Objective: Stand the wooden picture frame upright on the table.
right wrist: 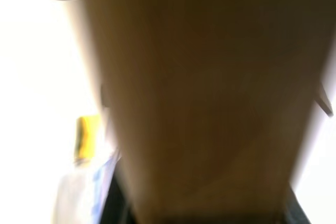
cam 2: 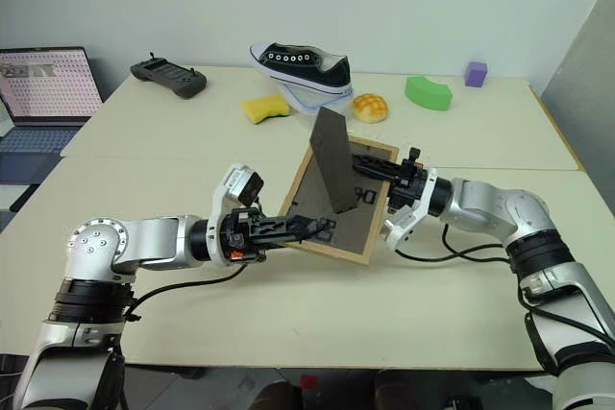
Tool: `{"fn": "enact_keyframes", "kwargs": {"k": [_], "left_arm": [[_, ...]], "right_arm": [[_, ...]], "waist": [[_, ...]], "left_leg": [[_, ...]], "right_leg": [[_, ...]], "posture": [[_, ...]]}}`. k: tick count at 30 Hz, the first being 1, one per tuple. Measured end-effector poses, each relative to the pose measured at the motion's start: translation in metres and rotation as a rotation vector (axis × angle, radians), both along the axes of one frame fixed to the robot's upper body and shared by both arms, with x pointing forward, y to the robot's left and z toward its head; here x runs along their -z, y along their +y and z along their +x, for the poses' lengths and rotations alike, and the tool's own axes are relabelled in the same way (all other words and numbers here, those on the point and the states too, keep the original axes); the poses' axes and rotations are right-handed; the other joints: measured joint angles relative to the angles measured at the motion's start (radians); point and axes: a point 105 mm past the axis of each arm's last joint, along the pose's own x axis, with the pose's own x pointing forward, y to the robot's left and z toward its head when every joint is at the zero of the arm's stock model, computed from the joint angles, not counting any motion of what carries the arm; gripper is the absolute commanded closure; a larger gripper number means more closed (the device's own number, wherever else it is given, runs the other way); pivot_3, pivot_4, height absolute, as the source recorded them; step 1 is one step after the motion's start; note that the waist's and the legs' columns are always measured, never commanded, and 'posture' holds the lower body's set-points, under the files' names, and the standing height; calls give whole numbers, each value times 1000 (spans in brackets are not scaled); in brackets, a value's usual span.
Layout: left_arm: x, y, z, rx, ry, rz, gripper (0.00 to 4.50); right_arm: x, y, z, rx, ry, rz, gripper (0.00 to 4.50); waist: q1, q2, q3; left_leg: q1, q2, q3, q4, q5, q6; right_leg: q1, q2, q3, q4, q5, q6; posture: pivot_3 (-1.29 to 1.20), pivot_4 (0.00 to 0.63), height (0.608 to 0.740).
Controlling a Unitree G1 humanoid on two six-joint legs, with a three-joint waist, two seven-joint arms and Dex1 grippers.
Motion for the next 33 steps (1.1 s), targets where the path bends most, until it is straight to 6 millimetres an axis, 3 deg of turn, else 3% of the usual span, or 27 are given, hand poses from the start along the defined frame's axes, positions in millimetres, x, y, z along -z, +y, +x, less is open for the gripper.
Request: {"fn": "enact_keyframes", "kwargs": {"k": [4, 9, 14, 17, 20, 23, 26, 28, 32, 33], "left_arm": [[0, 8, 9, -59, 15, -15, 854], [-17, 42, 21, -232, -103, 40, 7], [-13, 58, 23, -413, -405, 362, 0], [-9, 60, 23, -494, -641, 564, 0], [-1, 60, 19, -506, -728, 621, 0], [8, 58, 10, -495, -743, 604, 0], [16, 58, 2, -475, -752, 601, 0], [20, 61, 1, -490, -737, 588, 0], [26, 61, -1, -477, -723, 580, 0], [26, 61, -1, -474, -728, 581, 0]], "right_arm": [[1, -5, 4, 21, 67, 20, 3655], [13, -10, 17, 88, 373, 107, 3655], [46, 8, 20, 54, 1088, 276, 3655], [53, 28, 15, -57, 1502, 374, 3655], [55, 32, 13, -121, 1727, 436, 3655], [63, 41, 20, -168, 1871, 499, 3655], [84, 41, 27, -125, 1934, 543, 3655], [99, 42, 28, -87, 1930, 543, 3655], [105, 44, 24, -103, 1875, 551, 3655], [106, 43, 23, -101, 1867, 550, 3305]], "waist": [[-1, 0, 0], [-5, 0, 0], [-1, 0, 0], [2, 0, 0], [8, 0, 0], [8, 0, 0], [10, 0, 0], [11, 0, 0], [9, 0, 0], [10, 0, 0]], "left_leg": [[0, 0, 0, 0, 0, 0], [0, 2, -1, 0, 0, 0], [0, 3, -5, 0, 0, 0], [0, 2, -1, 0, 0, 0], [0, 1, 0, 0, 0, 0], [0, 2, 0, -1, -2, 4], [-1, 2, 0, -1, -2, 4], [-1, 2, 0, -1, -3, 4], [-1, 2, 0, -1, -3, 4], [0, 2, 0, -1, -3, 4]], "right_leg": [[0, 0, 0, 0, 0, 0], [1, 0, -1, 0, 0, 0], [1, -4, -2, 0, 0, 0], [1, -1, -2, 0, 0, 0], [1, 0, -2, -1, 0, 0], [1, 1, -1, -1, 0, 0], [0, 2, -1, -2, 0, 0], [0, 1, -1, -3, 0, 0], [0, 2, -2, -2, 0, 0], [1, 2, -2, -2, 0, 0]], "posture": [[0, 150, 740], [0, 150, 740], [0, 150, 740], [0, 150, 740], [0, 150, 740], [0, 150, 740], [0, 150, 740], [0, 150, 740], [0, 150, 740], [0, 150, 740]]}}
